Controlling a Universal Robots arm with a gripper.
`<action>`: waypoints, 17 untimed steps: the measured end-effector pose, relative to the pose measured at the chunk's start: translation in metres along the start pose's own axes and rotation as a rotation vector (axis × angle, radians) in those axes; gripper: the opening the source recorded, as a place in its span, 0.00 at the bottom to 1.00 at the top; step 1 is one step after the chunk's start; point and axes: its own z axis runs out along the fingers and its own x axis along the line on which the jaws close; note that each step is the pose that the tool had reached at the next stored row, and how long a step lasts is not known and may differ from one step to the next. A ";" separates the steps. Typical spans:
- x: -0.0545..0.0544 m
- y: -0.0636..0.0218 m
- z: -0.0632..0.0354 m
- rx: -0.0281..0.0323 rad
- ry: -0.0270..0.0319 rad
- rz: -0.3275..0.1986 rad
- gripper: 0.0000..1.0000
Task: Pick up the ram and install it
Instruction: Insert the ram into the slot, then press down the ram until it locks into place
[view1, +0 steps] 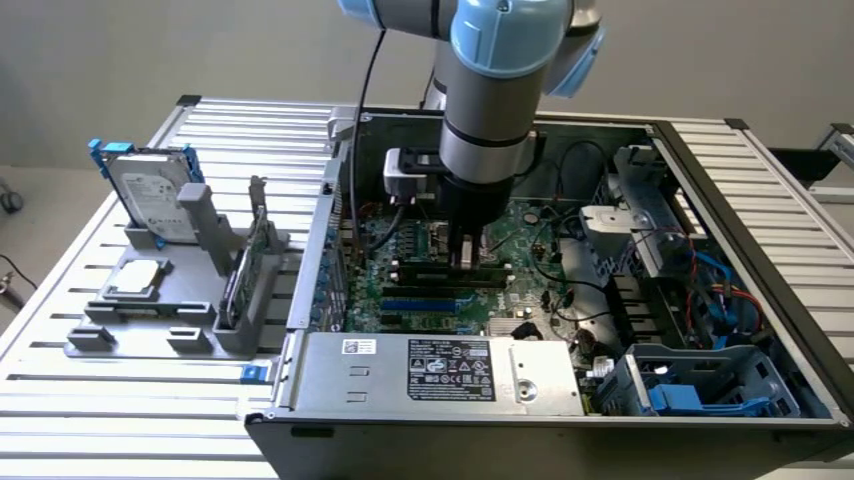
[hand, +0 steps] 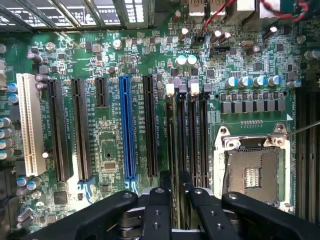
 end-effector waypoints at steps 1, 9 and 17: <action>0.000 0.0001 -0.0041 0.0000 -0.0001 0.000 0.22; -0.001 0.0005 -0.0239 -0.0004 -0.0001 0.000 0.20; -0.001 0.0005 -0.0261 -0.0004 -0.0001 0.000 0.11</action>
